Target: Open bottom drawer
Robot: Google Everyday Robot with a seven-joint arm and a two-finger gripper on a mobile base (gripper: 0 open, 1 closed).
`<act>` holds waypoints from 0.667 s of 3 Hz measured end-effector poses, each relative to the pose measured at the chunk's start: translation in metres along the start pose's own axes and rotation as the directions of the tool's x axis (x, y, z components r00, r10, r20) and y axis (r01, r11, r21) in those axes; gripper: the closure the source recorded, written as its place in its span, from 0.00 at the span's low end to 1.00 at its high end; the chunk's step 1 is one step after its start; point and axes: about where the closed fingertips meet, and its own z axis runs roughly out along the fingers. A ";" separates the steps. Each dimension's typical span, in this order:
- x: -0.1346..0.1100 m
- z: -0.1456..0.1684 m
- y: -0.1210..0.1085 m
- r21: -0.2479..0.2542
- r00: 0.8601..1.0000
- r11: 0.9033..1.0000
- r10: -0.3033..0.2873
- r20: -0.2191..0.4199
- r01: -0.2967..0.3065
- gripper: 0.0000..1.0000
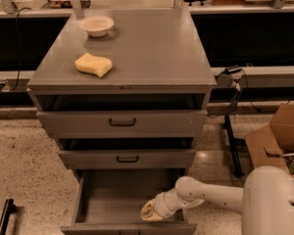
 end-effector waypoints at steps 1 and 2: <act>-0.013 -0.007 -0.001 0.044 0.998 0.999 0.001 0.056 -0.003 1.00; -0.015 -0.010 -0.005 0.071 0.995 0.996 0.039 0.093 -0.046 0.81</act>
Offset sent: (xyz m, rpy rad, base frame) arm 0.0109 -0.0013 0.0232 0.1279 0.0091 -0.1465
